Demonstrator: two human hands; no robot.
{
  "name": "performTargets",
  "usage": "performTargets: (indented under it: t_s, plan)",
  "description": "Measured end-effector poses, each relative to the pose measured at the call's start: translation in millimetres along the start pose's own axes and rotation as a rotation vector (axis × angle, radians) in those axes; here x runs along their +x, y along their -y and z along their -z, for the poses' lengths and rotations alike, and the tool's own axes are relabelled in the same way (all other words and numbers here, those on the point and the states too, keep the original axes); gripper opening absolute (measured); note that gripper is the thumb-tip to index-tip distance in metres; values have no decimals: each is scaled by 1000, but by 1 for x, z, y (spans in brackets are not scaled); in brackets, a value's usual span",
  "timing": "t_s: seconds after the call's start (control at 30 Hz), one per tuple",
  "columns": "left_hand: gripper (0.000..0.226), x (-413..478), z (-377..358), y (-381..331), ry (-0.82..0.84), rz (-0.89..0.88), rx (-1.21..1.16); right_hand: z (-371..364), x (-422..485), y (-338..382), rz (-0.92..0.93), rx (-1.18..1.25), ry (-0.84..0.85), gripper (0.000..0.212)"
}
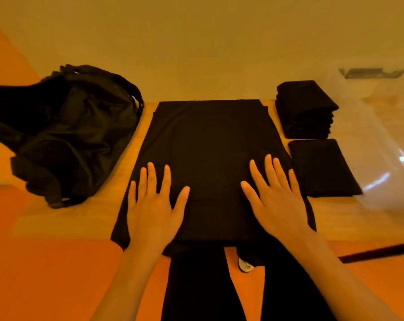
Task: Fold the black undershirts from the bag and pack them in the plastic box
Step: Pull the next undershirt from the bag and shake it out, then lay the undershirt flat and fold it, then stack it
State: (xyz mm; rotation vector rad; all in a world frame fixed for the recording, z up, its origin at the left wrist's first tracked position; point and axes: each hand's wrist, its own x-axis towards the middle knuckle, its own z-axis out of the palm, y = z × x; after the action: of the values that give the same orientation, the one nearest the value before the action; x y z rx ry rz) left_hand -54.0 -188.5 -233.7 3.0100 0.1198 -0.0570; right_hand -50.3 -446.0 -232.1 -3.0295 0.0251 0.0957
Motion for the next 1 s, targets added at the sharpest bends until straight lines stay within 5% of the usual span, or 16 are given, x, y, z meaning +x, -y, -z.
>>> performTargets:
  t_s: [0.13,0.27,0.43,0.53,0.67,0.87,1.0]
  plan:
    - [82,-15,9,13,-113,-52,-208,10,-16,-7,113,200,-31,72]
    - [67,-73,6,22,-388,109,-394,10,-68,-26,24,441,-356,59]
    - [75,-123,-22,21,-550,378,-858,-12,-116,-37,24,668,-711,15]
    - [63,-129,-31,14,-442,561,-1242,-12,-134,-27,-338,1051,-649,19]
    - [53,-123,-39,19,-304,584,-1554,-27,-133,-31,-650,1333,-442,42]
    - [50,-118,-34,24,-313,659,-1667,-29,-132,-40,-614,1368,-322,31]
    - [18,-120,-30,31,-398,640,-1652,-24,-140,-46,-438,1203,-368,40]
